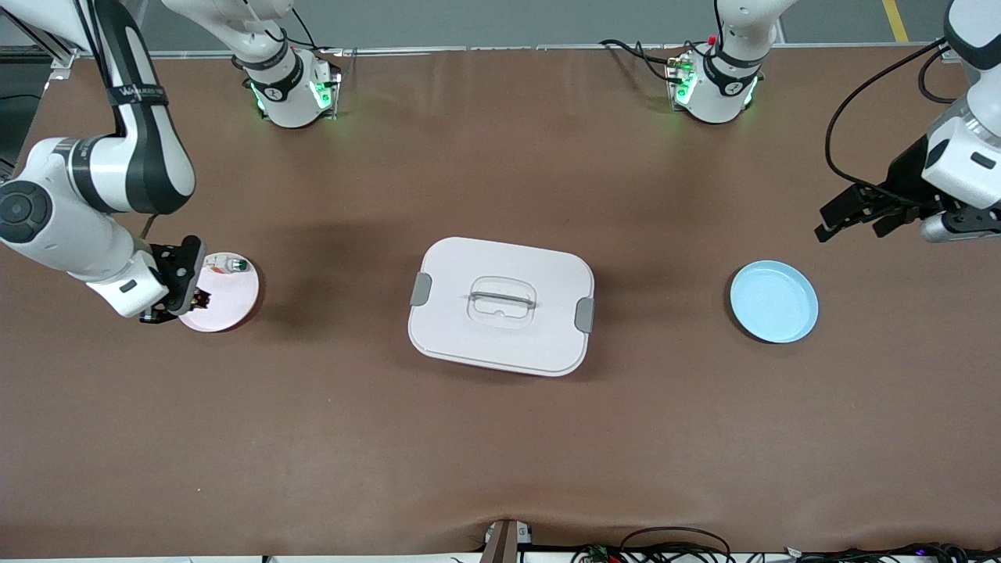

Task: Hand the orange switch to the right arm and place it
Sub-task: 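Carry the switch to the white plate while the left gripper withdraws, then lower the switch onto the white plate with the right gripper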

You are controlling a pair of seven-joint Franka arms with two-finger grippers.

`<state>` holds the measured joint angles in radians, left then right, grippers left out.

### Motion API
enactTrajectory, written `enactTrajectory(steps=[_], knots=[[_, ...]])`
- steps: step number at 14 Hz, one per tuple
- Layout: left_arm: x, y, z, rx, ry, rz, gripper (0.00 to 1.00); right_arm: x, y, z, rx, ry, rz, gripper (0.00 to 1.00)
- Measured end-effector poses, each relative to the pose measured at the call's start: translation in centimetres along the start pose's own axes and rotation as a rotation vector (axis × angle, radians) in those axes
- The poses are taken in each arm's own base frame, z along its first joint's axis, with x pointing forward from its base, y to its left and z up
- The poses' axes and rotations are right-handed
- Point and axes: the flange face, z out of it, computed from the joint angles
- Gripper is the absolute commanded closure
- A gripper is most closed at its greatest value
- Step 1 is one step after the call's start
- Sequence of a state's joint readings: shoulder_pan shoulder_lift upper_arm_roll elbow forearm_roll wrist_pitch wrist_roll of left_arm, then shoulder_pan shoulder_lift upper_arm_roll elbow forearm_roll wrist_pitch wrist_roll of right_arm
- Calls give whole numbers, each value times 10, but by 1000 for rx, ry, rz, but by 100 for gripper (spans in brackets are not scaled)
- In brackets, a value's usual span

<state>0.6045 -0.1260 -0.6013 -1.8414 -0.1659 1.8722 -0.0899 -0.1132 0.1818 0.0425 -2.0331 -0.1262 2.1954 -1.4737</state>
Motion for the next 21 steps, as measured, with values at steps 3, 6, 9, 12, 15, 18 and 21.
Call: enactTrajectory(steps=[3,6,9,12,15,18,21], knots=[[7,-2,-10,10,19,15,0,-18,-7,16,0,-40,-16,100],[20,-9,-13,-14,17,11,0,-25,-15,37,-40,-47,-24,100],[27,-9,-10,-31,11,16,0,-28,-33,70,-59,-34,-25,100],[29,1,-8,-24,7,45,0,-26,-43,85,-39,-35,-34,100],[27,3,-9,1,-5,65,0,-29,-45,90,-47,-45,-48,100],[27,6,-14,18,2,79,0,-35,-46,106,-55,-47,-52,100],[26,13,-16,31,3,99,0,-38,-47,122,-48,-43,-52,100]])
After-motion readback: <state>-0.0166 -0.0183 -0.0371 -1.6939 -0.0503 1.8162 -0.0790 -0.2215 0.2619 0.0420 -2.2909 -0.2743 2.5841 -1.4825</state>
